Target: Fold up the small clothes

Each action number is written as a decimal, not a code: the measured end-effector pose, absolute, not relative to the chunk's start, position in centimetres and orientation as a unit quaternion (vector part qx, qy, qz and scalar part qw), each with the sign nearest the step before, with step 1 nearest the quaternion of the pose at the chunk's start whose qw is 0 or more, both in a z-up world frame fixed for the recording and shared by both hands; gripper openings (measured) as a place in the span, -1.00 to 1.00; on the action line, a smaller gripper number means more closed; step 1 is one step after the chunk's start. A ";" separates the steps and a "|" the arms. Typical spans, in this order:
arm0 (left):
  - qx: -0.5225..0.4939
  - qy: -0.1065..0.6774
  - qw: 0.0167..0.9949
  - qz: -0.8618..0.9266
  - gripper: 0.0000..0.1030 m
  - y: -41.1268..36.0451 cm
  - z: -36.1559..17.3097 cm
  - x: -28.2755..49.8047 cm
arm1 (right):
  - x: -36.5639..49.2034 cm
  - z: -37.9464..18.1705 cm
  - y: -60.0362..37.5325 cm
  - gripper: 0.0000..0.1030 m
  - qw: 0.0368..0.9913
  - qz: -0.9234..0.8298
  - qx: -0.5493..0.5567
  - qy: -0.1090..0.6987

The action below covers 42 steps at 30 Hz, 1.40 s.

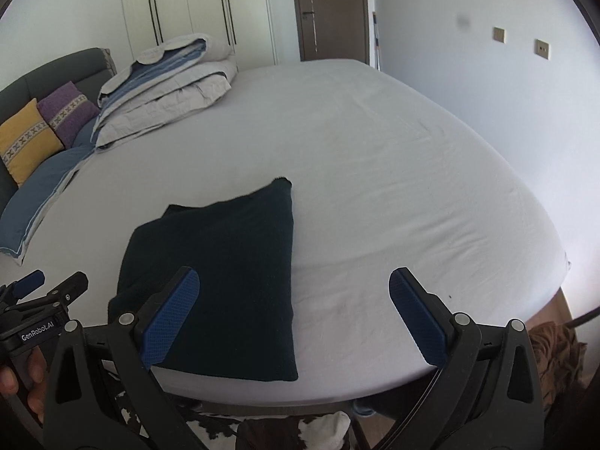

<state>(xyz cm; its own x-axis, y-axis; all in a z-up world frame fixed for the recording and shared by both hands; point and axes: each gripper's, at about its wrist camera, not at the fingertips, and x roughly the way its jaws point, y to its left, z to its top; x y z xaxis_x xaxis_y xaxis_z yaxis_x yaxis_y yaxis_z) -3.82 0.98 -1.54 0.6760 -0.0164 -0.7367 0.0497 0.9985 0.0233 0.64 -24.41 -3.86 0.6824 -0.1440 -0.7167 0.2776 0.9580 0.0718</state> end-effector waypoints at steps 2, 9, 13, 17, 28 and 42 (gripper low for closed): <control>0.020 0.404 0.914 -0.016 1.00 1.2 -1.4 -4.3 | 1.0 -5.0 -24.6 1.00 0.905 -0.115 0.096 0.399; 0.024 0.415 0.909 -0.017 1.00 1.1 -2.2 -4.3 | 1.2 -6.0 -23.2 1.00 0.906 -0.108 0.069 0.404; 0.023 0.418 0.908 -0.017 1.00 1.3 -2.3 -4.2 | 1.3 -5.6 -22.6 1.00 0.905 -0.098 0.061 0.409; 0.020 0.419 0.907 -0.014 1.00 1.6 -2.3 -4.0 | 1.4 -5.7 -22.2 1.00 0.905 -0.092 0.058 0.411; 0.025 0.422 0.906 -0.017 1.00 1.2 -2.5 -4.0 | 1.5 -5.6 -21.9 1.00 0.905 -0.088 0.053 0.413; 0.026 0.422 0.906 -0.019 1.00 1.0 -2.6 -4.2 | 1.9 -6.2 -21.7 1.00 0.903 -0.084 0.051 0.419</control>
<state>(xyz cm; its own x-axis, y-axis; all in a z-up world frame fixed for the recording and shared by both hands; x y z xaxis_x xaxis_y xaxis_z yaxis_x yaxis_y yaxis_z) -4.19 0.95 -2.60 0.6435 -0.0123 -0.7654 0.0567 0.9979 0.0316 1.93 -21.67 -6.22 0.6345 -0.1099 -0.7650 0.1951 0.9806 0.0210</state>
